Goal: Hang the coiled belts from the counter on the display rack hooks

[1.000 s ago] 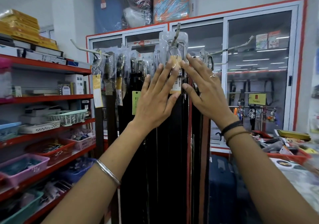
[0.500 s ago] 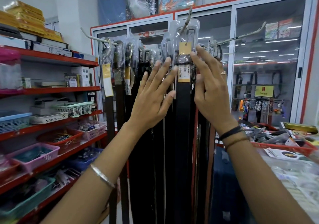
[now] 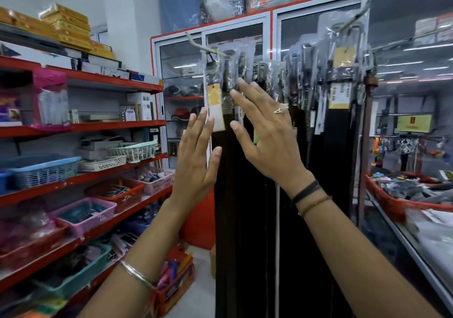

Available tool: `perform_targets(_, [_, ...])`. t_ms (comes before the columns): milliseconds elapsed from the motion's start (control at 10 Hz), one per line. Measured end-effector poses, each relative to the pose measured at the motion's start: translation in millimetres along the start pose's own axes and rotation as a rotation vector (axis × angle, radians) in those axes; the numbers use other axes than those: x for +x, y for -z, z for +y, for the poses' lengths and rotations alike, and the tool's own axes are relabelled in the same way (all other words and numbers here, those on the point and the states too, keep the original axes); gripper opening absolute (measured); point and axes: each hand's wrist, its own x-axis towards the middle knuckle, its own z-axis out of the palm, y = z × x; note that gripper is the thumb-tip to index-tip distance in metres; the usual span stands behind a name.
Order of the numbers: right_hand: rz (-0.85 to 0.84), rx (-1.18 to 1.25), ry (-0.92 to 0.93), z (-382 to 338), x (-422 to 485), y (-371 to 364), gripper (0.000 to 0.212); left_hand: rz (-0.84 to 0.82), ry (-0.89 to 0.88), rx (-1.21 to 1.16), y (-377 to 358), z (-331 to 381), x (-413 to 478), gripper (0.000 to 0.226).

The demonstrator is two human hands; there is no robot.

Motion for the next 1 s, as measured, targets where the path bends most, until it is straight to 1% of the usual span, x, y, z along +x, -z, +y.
perform_targets(200, [-0.112, -0.130, -0.033, 14, 33, -42, 0.052, -0.100, -0.023, 0.018, -13, -31, 25, 0.067])
perform_targets(400, [-0.143, -0.276, -0.023, 37, 47, -58, 0.056, -0.160, -0.035, -0.009, -38, -41, 37, 0.069])
perform_targets(600, [-0.121, -0.352, 0.007, 49, 45, -67, 0.057, -0.154, -0.050, -0.021, -57, -54, 40, 0.069])
perform_targets(800, [-0.133, -0.340, -0.030, 51, 39, -72, 0.057, -0.153, -0.050, -0.028, -59, -54, 38, 0.067])
perform_targets(900, [-0.136, -0.283, -0.040, 47, 35, -65, 0.056, -0.126, -0.048, -0.006, -55, -52, 35, 0.066])
perform_targets(1000, [-0.089, -0.173, -0.113, 34, 16, -44, 0.054, -0.042, -0.033, 0.012, -45, -41, 33, 0.065])
